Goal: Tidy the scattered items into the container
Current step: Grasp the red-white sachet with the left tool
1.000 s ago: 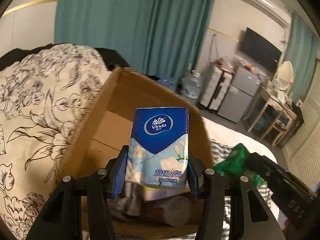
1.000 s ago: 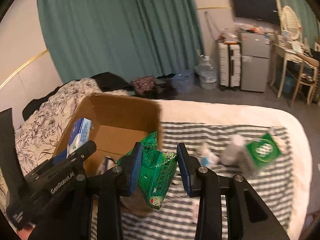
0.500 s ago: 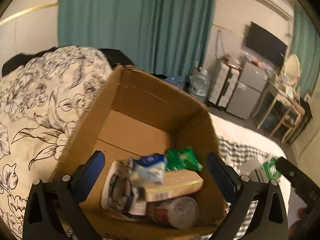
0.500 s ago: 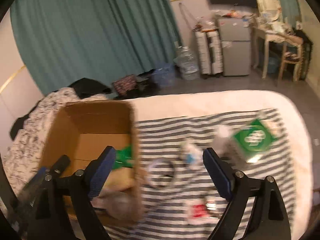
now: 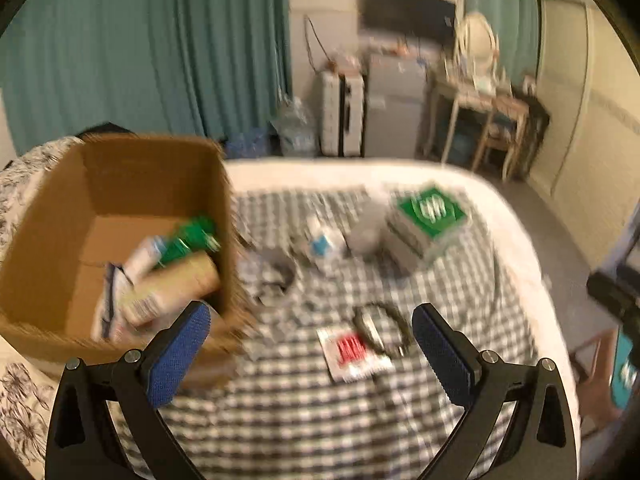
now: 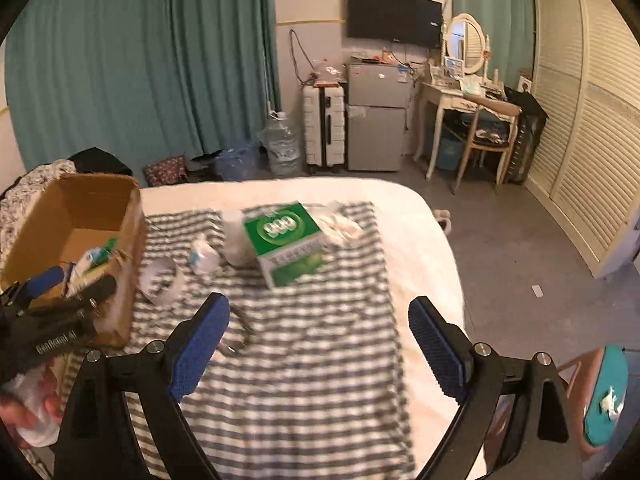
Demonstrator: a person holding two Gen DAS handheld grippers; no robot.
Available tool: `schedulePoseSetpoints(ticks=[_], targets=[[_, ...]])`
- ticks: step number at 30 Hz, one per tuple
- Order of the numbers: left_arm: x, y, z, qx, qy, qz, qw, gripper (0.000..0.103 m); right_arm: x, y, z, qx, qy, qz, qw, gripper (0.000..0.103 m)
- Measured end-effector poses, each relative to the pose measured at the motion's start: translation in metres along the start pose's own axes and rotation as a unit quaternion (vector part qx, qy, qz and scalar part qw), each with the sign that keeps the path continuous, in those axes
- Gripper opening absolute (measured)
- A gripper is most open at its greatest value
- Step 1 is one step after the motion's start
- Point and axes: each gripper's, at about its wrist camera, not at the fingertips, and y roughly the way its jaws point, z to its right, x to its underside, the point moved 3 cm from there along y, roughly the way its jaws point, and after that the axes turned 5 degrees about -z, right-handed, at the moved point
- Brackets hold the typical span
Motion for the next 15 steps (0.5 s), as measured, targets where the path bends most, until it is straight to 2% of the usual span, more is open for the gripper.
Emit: schedulePoseSetpoints(ticks=[2,7,12,15], targets=[[0.010,0.017,0.010,0.004,-0.004,-0.034,0.9994,0.103,0.004,0.010,0.009,-0.007,0.009,-0.010,1.000,0.092],[0.033,0.061,0.018,0.003,-0.040,-0.088,0.9953,0.103,0.008,0.035,0.018,-0.040,0.019,-0.025,0.999,0.092],[0.049,0.102,0.020,-0.043,-0.006,-0.106,0.9935,0.103,0.019,0.060,0.023,-0.058,0.018,-0.040,0.997,0.092],[0.048,0.116,0.016,-0.052,-0.020,-0.106,0.9928,0.103,0.022,0.072,0.028,-0.074,0.031,-0.050,0.996,0.092]])
